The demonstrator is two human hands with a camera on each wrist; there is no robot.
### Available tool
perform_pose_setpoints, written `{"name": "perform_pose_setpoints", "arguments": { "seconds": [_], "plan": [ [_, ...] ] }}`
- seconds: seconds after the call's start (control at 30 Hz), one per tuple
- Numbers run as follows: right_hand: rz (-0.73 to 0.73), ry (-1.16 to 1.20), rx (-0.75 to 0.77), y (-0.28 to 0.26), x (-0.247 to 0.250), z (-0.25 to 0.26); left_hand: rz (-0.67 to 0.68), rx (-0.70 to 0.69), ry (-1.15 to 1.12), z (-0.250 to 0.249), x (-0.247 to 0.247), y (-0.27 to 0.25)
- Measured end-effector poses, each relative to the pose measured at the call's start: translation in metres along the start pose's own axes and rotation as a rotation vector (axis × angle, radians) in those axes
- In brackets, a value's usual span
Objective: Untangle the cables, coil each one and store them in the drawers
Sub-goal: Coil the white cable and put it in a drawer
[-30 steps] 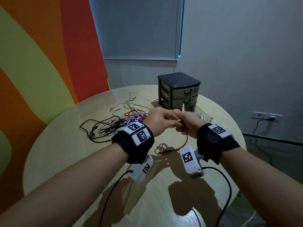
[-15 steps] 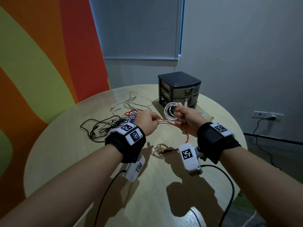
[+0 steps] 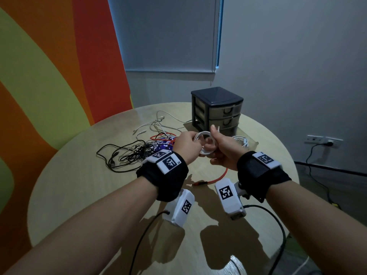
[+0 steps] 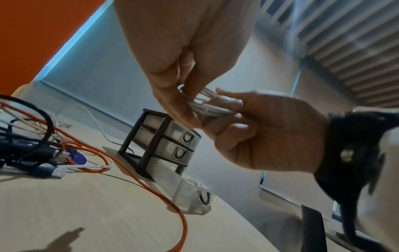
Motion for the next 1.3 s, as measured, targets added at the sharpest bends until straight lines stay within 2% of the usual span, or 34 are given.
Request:
{"name": "perform_pose_setpoints", "arguments": {
  "seconds": [0.07,0.17,0.23,0.33,0.43,0.53,0.67,0.87,1.07,1.17,1.3],
  "plan": [
    [0.057,-0.008,-0.038,-0.001,-0.004,-0.004,-0.084,-0.053,0.113,-0.001,0.002,-0.004],
    [0.151,-0.043,-0.067,-0.003,-0.008,-0.004,-0.125,-0.088,0.15,0.001,0.0,-0.009],
    [0.162,-0.08,-0.085,-0.004,-0.008,-0.003,-0.141,-0.092,0.157,0.003,-0.002,-0.011],
    [0.129,-0.104,-0.078,-0.004,-0.007,-0.001,-0.159,-0.094,0.129,0.001,-0.001,-0.01],
    [0.093,-0.012,-0.03,-0.002,-0.01,0.001,-0.197,-0.099,0.081,-0.002,0.005,-0.008],
    [0.035,-0.049,0.034,-0.003,-0.01,0.006,-0.195,-0.029,0.035,-0.002,0.007,-0.004],
    [-0.038,-0.104,0.139,-0.003,-0.008,0.009,-0.179,0.0,0.105,-0.002,0.009,0.001],
    [-0.121,-0.264,0.204,0.001,-0.004,0.008,-0.097,0.004,0.099,-0.007,0.007,0.0],
    [-0.111,-0.365,0.257,0.0,-0.003,0.012,0.047,0.071,0.095,-0.003,0.006,0.003],
    [-0.092,-0.355,0.228,0.0,0.001,0.012,0.122,0.085,0.071,-0.002,0.006,0.003],
    [-0.081,-0.281,0.157,0.0,0.004,0.013,0.232,0.109,-0.129,0.003,0.0,0.001]
  ]
}}
Point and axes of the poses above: each hand's wrist, its own y-axis towards the middle knuckle, its own x-axis out of the back of the hand, z = x × y, the point moved 6 cm from there along y, towards the middle knuckle, and after that the axes turned 12 degrees about x, right-handed, at the moved point
